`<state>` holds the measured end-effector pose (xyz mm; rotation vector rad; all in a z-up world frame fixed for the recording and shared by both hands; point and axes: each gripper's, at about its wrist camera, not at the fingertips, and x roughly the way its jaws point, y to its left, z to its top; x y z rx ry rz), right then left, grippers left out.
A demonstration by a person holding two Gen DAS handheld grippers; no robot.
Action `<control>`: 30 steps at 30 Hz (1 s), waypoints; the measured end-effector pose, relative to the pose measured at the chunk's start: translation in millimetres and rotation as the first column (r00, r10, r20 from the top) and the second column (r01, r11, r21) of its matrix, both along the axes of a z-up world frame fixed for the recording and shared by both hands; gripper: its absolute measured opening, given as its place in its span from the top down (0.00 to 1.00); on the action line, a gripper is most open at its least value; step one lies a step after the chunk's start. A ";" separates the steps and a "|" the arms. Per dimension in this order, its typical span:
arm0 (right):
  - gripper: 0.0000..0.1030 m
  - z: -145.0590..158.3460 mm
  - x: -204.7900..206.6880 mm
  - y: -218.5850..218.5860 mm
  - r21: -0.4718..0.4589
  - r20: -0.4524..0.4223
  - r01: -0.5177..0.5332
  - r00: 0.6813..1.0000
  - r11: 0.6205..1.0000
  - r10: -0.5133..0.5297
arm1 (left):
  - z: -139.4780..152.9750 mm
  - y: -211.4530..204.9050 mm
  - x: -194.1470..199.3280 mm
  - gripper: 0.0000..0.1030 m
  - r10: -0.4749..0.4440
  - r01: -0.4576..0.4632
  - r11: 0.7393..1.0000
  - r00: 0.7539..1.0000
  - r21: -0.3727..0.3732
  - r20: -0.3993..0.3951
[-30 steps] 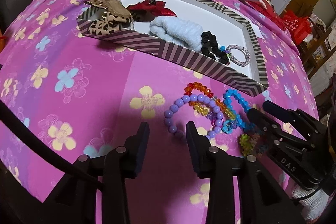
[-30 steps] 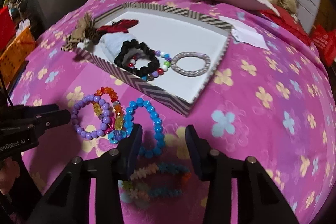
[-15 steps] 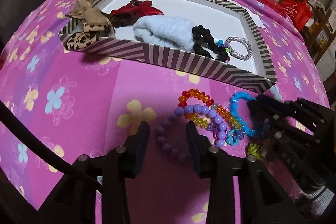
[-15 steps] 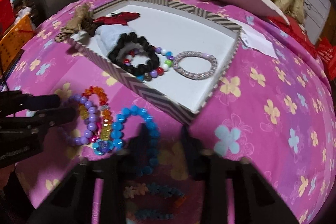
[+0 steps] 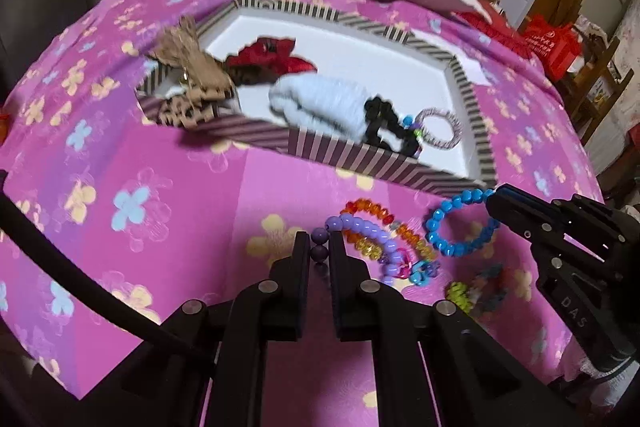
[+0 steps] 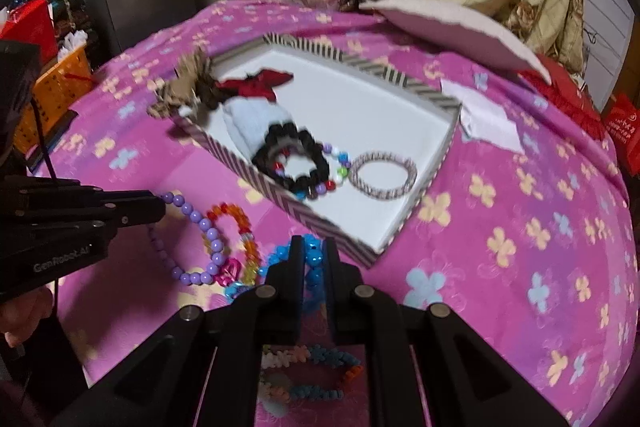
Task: Organize jewelry
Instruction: 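Grasp the purple bead bracelet with left tool while right tool grasps blue bead bracelet, then lower the purple and blue bracelets into the tray and open both tools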
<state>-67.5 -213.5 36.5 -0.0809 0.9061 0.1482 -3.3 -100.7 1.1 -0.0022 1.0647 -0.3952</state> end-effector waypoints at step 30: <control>0.92 29.1 124.3 -18.8 0.053 0.020 0.011 1.000 0.999 -0.012 | 65.4 -59.7 130.6 0.70 -0.001 0.000 1.000 0.996 0.007 0.086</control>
